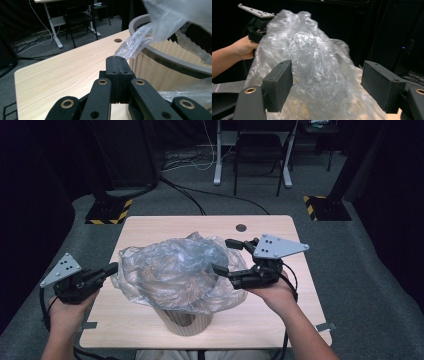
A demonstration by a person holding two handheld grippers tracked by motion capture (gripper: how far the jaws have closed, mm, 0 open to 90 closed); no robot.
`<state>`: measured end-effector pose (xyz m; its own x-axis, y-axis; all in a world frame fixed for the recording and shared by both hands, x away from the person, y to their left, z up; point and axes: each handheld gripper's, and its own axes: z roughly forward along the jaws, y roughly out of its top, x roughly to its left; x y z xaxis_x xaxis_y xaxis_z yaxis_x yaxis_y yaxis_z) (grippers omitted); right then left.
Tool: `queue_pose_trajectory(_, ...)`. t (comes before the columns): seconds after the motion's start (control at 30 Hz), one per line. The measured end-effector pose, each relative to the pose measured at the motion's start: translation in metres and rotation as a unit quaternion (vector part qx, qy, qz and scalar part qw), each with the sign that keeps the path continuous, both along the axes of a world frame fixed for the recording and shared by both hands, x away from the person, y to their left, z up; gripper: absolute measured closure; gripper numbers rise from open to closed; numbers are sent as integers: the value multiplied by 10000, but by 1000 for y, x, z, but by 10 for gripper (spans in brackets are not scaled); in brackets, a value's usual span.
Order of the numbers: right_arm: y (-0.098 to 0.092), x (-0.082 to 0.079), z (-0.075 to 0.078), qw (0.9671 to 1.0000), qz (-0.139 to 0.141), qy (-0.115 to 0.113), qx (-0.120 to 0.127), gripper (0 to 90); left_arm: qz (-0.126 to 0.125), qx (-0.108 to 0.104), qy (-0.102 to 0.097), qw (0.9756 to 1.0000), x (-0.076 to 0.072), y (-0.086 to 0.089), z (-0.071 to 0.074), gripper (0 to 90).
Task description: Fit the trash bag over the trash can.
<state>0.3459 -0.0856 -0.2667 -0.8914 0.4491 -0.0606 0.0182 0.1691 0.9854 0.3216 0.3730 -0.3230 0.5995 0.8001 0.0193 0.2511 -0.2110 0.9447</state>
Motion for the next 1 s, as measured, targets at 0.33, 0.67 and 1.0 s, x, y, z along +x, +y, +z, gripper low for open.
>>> queue_pose_trajectory(0.33, -25, -1, 4, 9994, -292, -65, 150, 272, 240, -66, -33, 9997, -2, 14, 1, 894)
queue_pose_trajectory(0.67, -29, 5, -17, 9987, -453, 231, -54, 328, 471, -63, 55, 9989, -4, 27, -7, 893)
queue_pose_trajectory(1.0, -20, 13, -34, 9979, -427, 485, -48, 390, 743, 193, 229, 9968, -1, 32, -19, 893)
